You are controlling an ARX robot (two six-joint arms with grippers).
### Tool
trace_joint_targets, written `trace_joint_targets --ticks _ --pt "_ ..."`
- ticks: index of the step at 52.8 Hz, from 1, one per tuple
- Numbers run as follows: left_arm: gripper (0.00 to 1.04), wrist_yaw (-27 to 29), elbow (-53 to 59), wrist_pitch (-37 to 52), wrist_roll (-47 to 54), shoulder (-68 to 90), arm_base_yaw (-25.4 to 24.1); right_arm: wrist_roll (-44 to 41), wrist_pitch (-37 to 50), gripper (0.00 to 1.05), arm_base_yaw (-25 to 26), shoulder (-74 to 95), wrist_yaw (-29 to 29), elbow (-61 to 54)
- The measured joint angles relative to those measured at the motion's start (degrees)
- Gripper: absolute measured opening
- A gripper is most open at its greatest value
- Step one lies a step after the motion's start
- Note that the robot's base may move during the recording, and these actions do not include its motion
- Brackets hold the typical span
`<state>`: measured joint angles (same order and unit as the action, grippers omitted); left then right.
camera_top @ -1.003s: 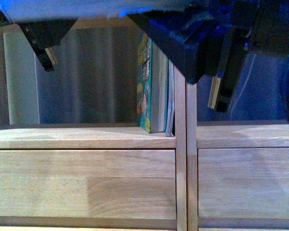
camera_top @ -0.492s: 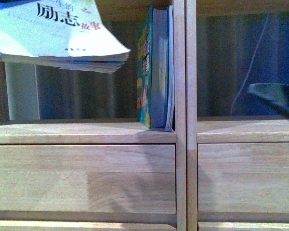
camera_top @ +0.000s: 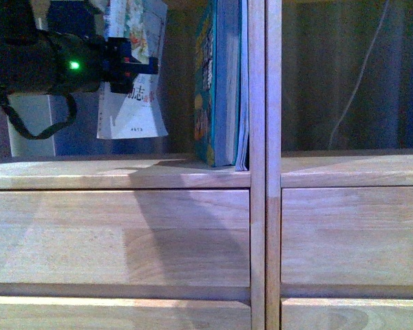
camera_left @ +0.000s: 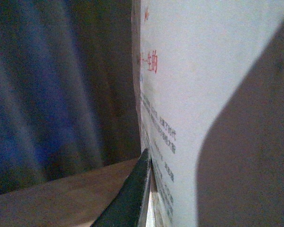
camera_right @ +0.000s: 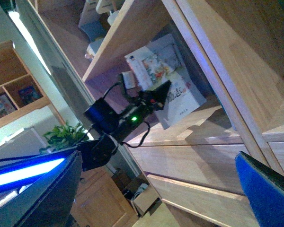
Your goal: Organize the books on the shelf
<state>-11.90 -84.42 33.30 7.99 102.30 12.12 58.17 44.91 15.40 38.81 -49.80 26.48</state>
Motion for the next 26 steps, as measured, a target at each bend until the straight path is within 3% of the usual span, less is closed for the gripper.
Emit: trace_joint_targets --ticks 10,26 --pt "0.17 1.40 -8.59 0.92 8.13 7.91 1.40 0.61 -0.02 0.98 0.13 -0.09 -0.37 -0.02" --pt "0.17 1.29 -21.14 0.52 10.34 19.06 2.14 0.76 -0.02 0.98 0.17 -0.09 -0.39 -0.02"
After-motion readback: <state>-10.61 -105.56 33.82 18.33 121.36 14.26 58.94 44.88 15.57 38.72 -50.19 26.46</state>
